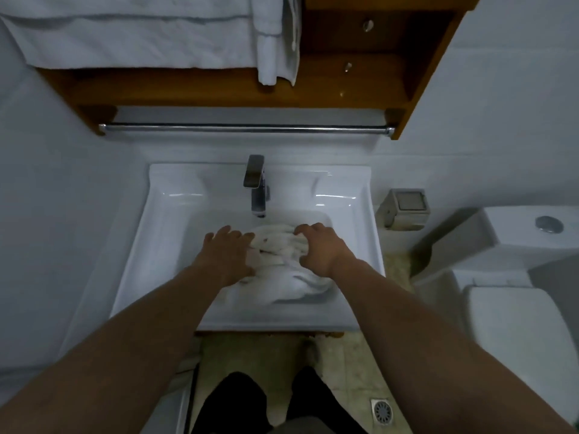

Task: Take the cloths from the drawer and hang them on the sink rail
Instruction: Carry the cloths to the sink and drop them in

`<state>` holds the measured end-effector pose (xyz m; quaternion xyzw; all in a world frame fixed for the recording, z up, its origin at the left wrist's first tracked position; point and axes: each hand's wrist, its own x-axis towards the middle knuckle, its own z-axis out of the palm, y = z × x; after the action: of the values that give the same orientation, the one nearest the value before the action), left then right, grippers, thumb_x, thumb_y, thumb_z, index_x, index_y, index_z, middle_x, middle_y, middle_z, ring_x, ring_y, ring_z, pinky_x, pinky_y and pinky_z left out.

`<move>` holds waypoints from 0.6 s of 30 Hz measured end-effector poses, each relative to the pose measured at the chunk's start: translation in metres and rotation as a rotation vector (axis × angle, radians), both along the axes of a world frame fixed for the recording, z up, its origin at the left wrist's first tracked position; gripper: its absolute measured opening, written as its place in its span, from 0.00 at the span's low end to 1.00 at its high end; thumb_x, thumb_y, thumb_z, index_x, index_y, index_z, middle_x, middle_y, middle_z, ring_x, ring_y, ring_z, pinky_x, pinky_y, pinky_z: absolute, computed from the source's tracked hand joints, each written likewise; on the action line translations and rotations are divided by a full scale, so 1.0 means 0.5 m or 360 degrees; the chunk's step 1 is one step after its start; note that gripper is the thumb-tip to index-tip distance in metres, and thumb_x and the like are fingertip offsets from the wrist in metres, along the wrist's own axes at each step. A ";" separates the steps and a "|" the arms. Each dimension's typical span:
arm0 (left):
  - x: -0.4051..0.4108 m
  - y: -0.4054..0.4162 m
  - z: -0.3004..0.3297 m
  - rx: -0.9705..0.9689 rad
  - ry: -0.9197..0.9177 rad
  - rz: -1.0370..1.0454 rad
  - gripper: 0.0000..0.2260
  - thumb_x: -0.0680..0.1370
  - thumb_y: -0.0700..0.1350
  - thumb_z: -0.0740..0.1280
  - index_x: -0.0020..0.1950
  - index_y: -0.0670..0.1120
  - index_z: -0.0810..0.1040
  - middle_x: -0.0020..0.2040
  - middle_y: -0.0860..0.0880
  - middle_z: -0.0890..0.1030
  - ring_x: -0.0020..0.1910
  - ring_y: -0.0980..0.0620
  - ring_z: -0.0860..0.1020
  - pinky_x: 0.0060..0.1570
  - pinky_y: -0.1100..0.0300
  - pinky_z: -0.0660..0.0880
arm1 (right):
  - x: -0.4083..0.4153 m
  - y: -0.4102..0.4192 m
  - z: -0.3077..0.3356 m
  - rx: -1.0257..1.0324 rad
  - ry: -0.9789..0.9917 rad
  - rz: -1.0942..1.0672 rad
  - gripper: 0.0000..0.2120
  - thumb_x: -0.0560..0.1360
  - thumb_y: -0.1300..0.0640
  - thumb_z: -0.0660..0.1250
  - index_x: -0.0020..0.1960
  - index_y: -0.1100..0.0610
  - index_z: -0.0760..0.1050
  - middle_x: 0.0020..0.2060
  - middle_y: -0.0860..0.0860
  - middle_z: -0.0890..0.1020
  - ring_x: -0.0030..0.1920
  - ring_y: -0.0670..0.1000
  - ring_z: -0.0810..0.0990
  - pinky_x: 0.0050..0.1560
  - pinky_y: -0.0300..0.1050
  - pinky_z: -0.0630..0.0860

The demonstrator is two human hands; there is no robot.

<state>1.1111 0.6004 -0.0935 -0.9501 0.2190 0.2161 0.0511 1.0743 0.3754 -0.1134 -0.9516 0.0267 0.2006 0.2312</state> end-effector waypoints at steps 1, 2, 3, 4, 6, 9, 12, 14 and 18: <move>0.012 0.002 -0.011 0.0006 0.0071 0.0059 0.39 0.74 0.63 0.67 0.79 0.51 0.55 0.77 0.46 0.61 0.77 0.43 0.55 0.74 0.45 0.56 | 0.012 -0.007 -0.012 -0.0011 0.0043 -0.0011 0.33 0.73 0.52 0.69 0.75 0.47 0.62 0.70 0.55 0.69 0.67 0.59 0.69 0.64 0.58 0.72; 0.025 0.002 -0.019 -0.0014 0.0115 0.0084 0.39 0.75 0.63 0.66 0.79 0.50 0.55 0.78 0.46 0.60 0.77 0.43 0.55 0.74 0.45 0.56 | 0.024 -0.014 -0.022 -0.0027 0.0085 -0.0039 0.33 0.73 0.52 0.68 0.76 0.47 0.62 0.70 0.55 0.69 0.67 0.59 0.69 0.64 0.57 0.72; 0.037 0.001 -0.026 -0.0037 0.0111 0.0068 0.37 0.75 0.63 0.66 0.78 0.50 0.56 0.78 0.45 0.61 0.77 0.43 0.56 0.74 0.46 0.57 | 0.035 -0.019 -0.032 -0.0040 0.0121 -0.0076 0.33 0.73 0.52 0.68 0.76 0.47 0.62 0.70 0.55 0.69 0.67 0.59 0.70 0.64 0.57 0.72; 0.050 0.001 -0.034 -0.0049 0.0084 0.0032 0.35 0.76 0.62 0.66 0.78 0.50 0.58 0.77 0.45 0.63 0.76 0.43 0.58 0.73 0.47 0.59 | 0.044 -0.021 -0.040 -0.0041 0.0146 -0.0114 0.32 0.73 0.52 0.68 0.75 0.48 0.63 0.70 0.55 0.69 0.67 0.59 0.70 0.64 0.56 0.72; 0.078 0.003 -0.052 -0.0070 0.0041 -0.0009 0.31 0.77 0.61 0.64 0.76 0.49 0.62 0.74 0.45 0.67 0.72 0.44 0.64 0.70 0.48 0.64 | 0.060 -0.019 -0.057 -0.0003 0.0172 -0.0181 0.30 0.74 0.54 0.67 0.75 0.49 0.64 0.69 0.55 0.70 0.65 0.59 0.72 0.64 0.54 0.73; 0.118 0.014 -0.089 -0.0034 0.0129 0.0040 0.29 0.78 0.60 0.63 0.74 0.47 0.65 0.70 0.43 0.70 0.68 0.43 0.68 0.65 0.48 0.69 | 0.065 -0.002 -0.079 0.0060 0.0208 -0.0268 0.27 0.75 0.57 0.66 0.74 0.51 0.67 0.69 0.55 0.71 0.64 0.57 0.74 0.62 0.47 0.72; 0.145 0.036 -0.130 -0.0082 0.0245 0.0096 0.27 0.77 0.61 0.63 0.71 0.47 0.68 0.65 0.43 0.74 0.63 0.42 0.72 0.60 0.47 0.72 | 0.062 0.030 -0.111 0.0030 0.0289 -0.0294 0.23 0.76 0.56 0.65 0.72 0.53 0.70 0.67 0.55 0.75 0.64 0.57 0.75 0.62 0.45 0.71; 0.158 0.056 -0.161 -0.0130 0.0316 0.0070 0.26 0.76 0.60 0.64 0.69 0.47 0.70 0.63 0.43 0.75 0.61 0.43 0.73 0.58 0.48 0.73 | 0.065 0.057 -0.142 0.0025 0.0350 -0.0330 0.21 0.77 0.55 0.64 0.69 0.52 0.73 0.65 0.54 0.78 0.64 0.56 0.76 0.64 0.46 0.71; 0.182 0.104 -0.235 -0.0121 0.0418 0.0081 0.25 0.77 0.58 0.64 0.70 0.48 0.69 0.64 0.44 0.75 0.62 0.43 0.72 0.58 0.50 0.72 | 0.096 0.112 -0.203 0.0053 0.0348 -0.0364 0.19 0.78 0.56 0.64 0.68 0.52 0.74 0.64 0.53 0.79 0.62 0.54 0.77 0.65 0.44 0.69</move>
<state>1.2021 0.6523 -0.2109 -0.9202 0.2076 0.3312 -0.0195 1.1224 0.4316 -0.2150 -0.9109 0.1566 0.2757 0.2640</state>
